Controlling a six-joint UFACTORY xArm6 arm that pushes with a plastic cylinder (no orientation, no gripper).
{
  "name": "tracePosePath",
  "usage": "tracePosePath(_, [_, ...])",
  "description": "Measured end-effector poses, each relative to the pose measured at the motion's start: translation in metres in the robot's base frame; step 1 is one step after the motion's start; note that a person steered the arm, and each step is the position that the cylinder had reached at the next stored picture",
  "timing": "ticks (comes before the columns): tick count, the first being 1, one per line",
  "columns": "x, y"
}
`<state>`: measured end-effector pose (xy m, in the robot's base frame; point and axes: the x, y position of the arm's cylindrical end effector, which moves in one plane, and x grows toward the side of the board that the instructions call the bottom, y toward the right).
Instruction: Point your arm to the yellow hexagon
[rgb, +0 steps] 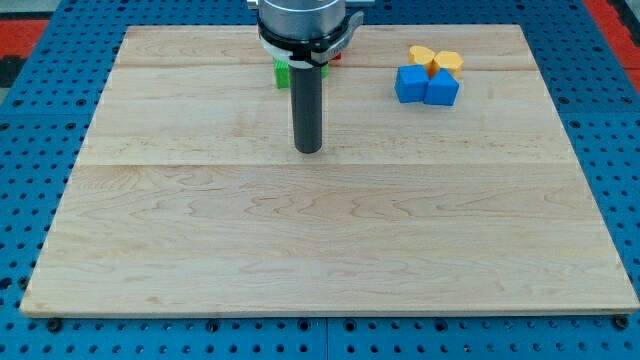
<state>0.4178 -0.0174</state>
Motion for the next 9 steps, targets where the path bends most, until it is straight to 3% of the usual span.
tracePosePath(2, [0.000, 0.000])
tracePosePath(3, [-0.002, 0.031])
tracePosePath(6, [-0.046, 0.251])
tracePosePath(9, [-0.163, 0.257])
